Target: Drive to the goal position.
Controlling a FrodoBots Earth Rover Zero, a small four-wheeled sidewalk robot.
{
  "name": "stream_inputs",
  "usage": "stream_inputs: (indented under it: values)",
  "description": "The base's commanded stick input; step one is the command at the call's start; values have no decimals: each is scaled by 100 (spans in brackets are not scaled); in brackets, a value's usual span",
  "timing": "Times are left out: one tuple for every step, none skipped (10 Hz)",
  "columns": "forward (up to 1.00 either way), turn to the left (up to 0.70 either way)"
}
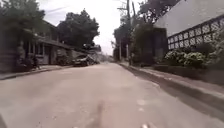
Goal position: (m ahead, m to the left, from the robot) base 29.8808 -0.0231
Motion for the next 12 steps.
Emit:
stream_inputs:
  values:
    - [70, 0]
    - [70, 0]
    - [70, 0]
    - [70, 0]
    - [70, 0]
    - [70, 0]
    - [70, 0]
    - [70, 0]
    - [70, 0]
    - [70, 0]
    - [70, 0]
    - [70, 0]
